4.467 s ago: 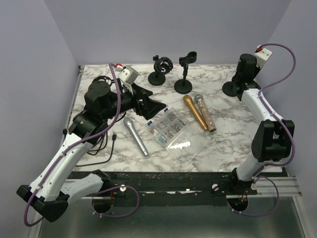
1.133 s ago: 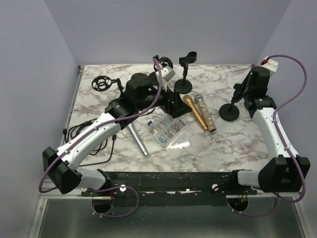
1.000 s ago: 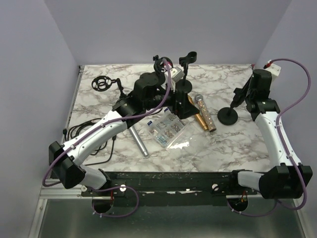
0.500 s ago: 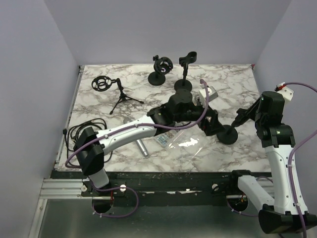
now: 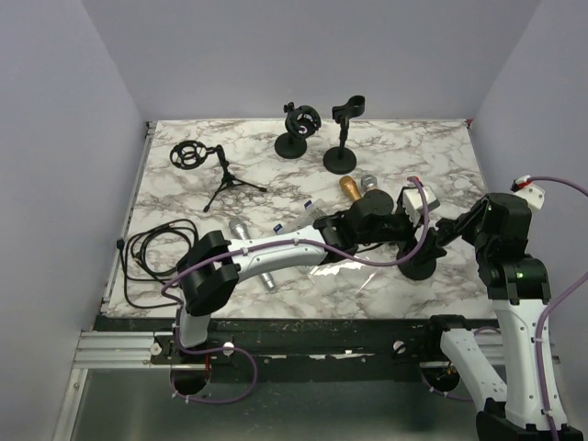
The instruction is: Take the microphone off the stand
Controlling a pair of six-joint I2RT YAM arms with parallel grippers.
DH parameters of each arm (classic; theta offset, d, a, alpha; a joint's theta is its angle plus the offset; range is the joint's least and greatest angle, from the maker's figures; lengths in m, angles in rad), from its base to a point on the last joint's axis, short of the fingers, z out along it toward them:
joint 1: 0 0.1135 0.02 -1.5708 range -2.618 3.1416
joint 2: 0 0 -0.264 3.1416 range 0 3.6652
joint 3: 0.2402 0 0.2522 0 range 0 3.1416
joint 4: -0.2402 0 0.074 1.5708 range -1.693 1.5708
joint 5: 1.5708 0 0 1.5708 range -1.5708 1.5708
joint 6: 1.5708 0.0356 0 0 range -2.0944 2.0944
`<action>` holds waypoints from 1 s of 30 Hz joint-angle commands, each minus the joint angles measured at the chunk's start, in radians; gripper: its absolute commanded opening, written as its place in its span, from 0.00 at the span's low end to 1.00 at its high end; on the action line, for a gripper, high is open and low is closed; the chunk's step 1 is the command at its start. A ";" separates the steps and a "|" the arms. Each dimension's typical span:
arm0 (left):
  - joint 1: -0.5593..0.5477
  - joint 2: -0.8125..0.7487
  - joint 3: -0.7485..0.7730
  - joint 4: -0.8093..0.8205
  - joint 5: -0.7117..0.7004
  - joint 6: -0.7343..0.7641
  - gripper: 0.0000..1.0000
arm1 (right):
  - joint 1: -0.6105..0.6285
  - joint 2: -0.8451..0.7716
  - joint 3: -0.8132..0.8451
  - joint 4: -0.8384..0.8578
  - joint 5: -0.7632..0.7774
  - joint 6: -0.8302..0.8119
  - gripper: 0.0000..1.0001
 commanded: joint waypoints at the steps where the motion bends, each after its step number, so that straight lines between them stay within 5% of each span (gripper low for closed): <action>1: 0.000 0.062 0.100 0.007 -0.030 0.083 0.92 | 0.004 -0.006 -0.001 0.060 -0.024 0.031 0.01; 8: -0.001 0.145 0.194 -0.028 -0.016 0.124 0.92 | 0.004 -0.005 0.005 0.053 -0.002 0.029 0.01; 15: 0.000 0.189 0.221 -0.008 -0.019 0.137 0.79 | 0.004 -0.011 0.014 0.049 0.009 0.026 0.01; 22: 0.005 0.252 0.281 -0.009 -0.014 0.123 0.83 | 0.004 -0.003 0.008 0.052 0.007 0.031 0.01; 30: 0.007 0.275 0.298 -0.005 -0.085 0.110 0.56 | 0.003 -0.003 0.012 0.048 0.007 0.029 0.01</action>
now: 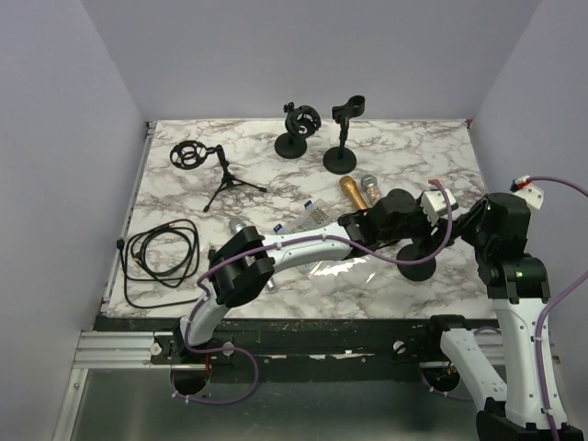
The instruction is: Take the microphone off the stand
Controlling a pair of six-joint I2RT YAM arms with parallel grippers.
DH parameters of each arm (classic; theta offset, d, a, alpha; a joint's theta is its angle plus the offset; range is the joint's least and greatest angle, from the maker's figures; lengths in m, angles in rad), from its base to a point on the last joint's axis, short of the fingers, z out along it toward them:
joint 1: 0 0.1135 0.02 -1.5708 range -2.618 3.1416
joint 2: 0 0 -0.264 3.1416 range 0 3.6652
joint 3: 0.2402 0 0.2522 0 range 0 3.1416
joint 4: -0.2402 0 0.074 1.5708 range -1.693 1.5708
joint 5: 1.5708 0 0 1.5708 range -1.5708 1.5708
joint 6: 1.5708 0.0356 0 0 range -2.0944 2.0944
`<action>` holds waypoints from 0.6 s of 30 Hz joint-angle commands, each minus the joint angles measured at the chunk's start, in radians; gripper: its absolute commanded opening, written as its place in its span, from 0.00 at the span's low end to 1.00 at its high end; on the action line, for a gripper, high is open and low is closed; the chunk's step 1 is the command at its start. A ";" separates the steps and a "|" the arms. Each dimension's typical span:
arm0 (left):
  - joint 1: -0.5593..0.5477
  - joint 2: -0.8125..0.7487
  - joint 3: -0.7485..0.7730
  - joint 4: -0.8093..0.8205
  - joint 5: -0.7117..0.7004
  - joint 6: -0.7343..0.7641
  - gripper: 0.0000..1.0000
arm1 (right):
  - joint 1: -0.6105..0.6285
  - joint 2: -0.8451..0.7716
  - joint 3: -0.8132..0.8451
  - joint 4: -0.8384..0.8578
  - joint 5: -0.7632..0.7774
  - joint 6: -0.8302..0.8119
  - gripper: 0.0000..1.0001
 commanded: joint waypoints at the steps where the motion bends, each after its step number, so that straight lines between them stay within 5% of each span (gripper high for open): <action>1: 0.004 0.022 0.047 0.021 -0.059 -0.002 0.51 | 0.003 -0.011 0.014 0.053 0.014 0.019 0.01; 4: 0.011 0.025 0.058 0.001 -0.034 -0.006 0.30 | 0.004 -0.011 0.011 0.053 0.023 0.020 0.01; 6: 0.013 0.028 0.077 -0.035 0.000 -0.005 0.03 | 0.004 -0.010 0.009 0.055 0.029 0.022 0.01; 18: 0.016 -0.011 -0.007 -0.021 0.053 -0.026 0.00 | 0.003 -0.005 0.054 0.110 0.153 0.006 0.01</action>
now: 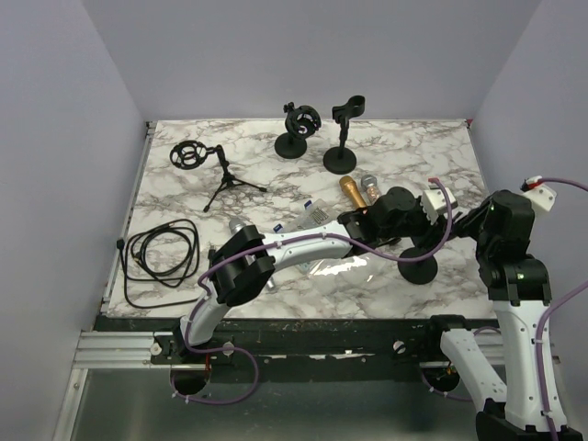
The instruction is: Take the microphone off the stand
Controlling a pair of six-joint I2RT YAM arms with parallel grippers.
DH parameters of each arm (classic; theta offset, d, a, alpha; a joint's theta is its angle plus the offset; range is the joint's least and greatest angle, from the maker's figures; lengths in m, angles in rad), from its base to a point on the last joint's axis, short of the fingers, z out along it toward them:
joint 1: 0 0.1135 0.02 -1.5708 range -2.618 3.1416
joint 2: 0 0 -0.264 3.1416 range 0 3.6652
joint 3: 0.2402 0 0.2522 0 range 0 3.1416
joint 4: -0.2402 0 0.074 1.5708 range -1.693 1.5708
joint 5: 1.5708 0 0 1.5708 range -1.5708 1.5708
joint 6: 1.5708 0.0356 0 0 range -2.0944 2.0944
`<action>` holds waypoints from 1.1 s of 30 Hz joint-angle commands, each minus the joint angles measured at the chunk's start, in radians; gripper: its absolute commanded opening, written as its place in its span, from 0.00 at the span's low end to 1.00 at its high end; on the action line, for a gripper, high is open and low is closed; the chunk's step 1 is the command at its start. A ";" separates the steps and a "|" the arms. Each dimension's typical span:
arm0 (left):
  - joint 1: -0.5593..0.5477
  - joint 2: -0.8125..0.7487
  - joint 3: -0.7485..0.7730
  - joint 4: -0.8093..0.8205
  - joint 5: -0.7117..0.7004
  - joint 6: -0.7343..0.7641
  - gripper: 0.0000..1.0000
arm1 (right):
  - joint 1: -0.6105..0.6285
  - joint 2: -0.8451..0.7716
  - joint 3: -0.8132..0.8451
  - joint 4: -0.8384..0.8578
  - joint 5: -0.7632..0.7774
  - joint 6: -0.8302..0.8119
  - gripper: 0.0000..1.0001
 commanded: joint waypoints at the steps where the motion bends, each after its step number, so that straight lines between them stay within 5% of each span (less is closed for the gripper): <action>1: 0.004 -0.019 -0.019 -0.007 0.038 -0.007 0.00 | 0.004 0.012 0.068 0.061 0.076 -0.012 0.01; 12: 0.007 -0.010 0.001 -0.039 0.032 -0.025 0.00 | 0.004 0.064 0.218 0.067 0.164 -0.122 0.01; 26: 0.010 0.003 0.007 -0.054 0.051 -0.043 0.13 | 0.004 0.116 0.298 0.099 0.150 -0.155 0.01; 33: 0.011 0.032 -0.038 -0.024 0.048 -0.058 0.01 | 0.003 0.126 0.323 0.116 0.144 -0.160 0.01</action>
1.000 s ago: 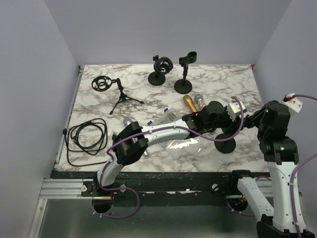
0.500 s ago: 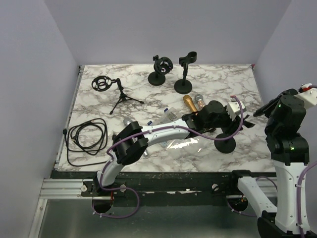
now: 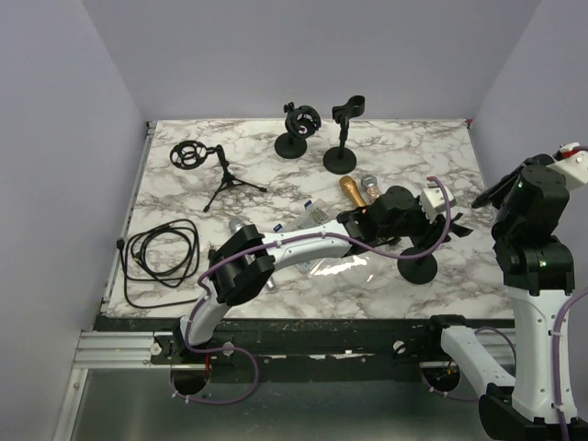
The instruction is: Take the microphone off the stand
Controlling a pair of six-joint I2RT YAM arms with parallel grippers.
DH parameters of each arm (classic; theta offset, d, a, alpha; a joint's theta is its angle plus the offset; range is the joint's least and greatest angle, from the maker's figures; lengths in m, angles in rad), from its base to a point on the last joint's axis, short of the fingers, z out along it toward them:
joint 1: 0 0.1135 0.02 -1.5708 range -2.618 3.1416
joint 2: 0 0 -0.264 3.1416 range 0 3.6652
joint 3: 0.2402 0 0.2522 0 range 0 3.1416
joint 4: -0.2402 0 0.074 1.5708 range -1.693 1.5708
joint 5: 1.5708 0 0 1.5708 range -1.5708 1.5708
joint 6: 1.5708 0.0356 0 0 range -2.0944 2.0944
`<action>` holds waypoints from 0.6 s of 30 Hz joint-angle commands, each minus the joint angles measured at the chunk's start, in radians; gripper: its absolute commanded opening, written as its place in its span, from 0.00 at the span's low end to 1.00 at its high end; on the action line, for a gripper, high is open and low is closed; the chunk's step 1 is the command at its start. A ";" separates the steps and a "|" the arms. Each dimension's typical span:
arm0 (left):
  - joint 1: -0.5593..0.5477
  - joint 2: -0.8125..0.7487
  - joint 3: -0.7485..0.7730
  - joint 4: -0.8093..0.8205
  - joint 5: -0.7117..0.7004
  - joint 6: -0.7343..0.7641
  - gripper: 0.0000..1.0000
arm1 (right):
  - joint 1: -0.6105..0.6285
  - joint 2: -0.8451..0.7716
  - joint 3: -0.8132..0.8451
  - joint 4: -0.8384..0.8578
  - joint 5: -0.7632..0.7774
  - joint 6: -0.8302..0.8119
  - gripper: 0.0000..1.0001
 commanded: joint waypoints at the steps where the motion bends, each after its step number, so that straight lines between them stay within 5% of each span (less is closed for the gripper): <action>1: 0.005 0.039 -0.044 -0.017 0.023 -0.029 0.00 | 0.003 0.002 0.046 0.051 -0.003 -0.020 0.01; 12: 0.004 0.051 -0.116 0.010 0.008 -0.025 0.01 | 0.004 0.002 0.008 0.068 -0.022 -0.009 0.01; 18: 0.007 0.009 -0.072 -0.053 0.040 -0.064 0.53 | 0.004 0.005 0.000 0.071 -0.021 -0.022 0.01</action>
